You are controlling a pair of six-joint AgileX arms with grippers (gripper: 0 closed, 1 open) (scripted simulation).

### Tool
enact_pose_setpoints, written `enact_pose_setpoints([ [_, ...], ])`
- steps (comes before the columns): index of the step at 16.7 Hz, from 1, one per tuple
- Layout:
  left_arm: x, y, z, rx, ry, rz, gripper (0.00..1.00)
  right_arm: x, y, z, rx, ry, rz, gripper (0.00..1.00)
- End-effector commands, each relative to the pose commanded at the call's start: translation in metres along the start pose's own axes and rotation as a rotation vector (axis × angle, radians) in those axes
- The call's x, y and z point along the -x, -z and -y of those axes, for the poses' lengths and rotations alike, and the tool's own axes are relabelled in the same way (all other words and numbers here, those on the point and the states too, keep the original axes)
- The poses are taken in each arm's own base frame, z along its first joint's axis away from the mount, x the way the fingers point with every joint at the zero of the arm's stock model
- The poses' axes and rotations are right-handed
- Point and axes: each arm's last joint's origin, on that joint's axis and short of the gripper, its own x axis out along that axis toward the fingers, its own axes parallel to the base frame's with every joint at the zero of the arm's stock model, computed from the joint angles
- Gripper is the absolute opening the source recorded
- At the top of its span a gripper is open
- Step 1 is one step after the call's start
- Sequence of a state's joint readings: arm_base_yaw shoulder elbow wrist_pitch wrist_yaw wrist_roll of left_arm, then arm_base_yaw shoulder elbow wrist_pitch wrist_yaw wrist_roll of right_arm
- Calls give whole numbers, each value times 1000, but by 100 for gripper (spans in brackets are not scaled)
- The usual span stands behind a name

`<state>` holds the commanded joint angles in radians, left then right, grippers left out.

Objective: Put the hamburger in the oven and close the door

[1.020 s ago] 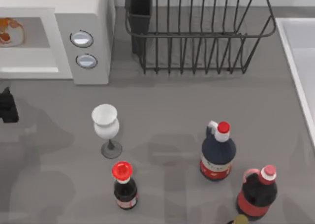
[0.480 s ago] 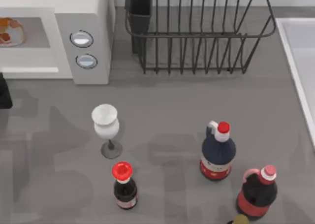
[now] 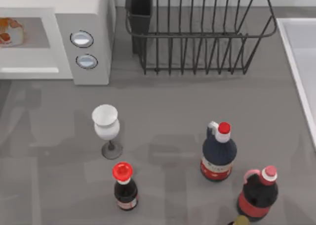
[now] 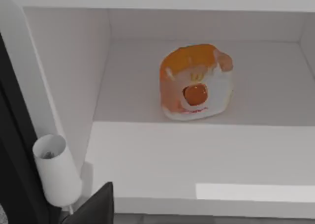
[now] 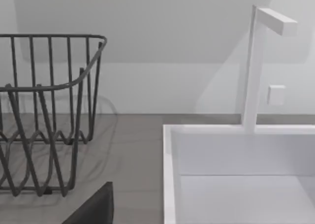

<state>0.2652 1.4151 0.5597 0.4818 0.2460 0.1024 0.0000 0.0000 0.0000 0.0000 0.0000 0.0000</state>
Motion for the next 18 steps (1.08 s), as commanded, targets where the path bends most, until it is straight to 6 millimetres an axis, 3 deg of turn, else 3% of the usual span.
enact_pose_setpoints([
  [5,0,0,0,0,0,-1,100,0,0,0,0,0,0,100],
  [8,10,-3,5,-4,-2,16,100,0,0,0,0,0,0,100],
  [14,61,-7,29,-20,0,99,100,0,0,0,0,0,0,100],
  [18,100,11,46,-20,4,147,100,0,0,0,0,0,0,100],
])
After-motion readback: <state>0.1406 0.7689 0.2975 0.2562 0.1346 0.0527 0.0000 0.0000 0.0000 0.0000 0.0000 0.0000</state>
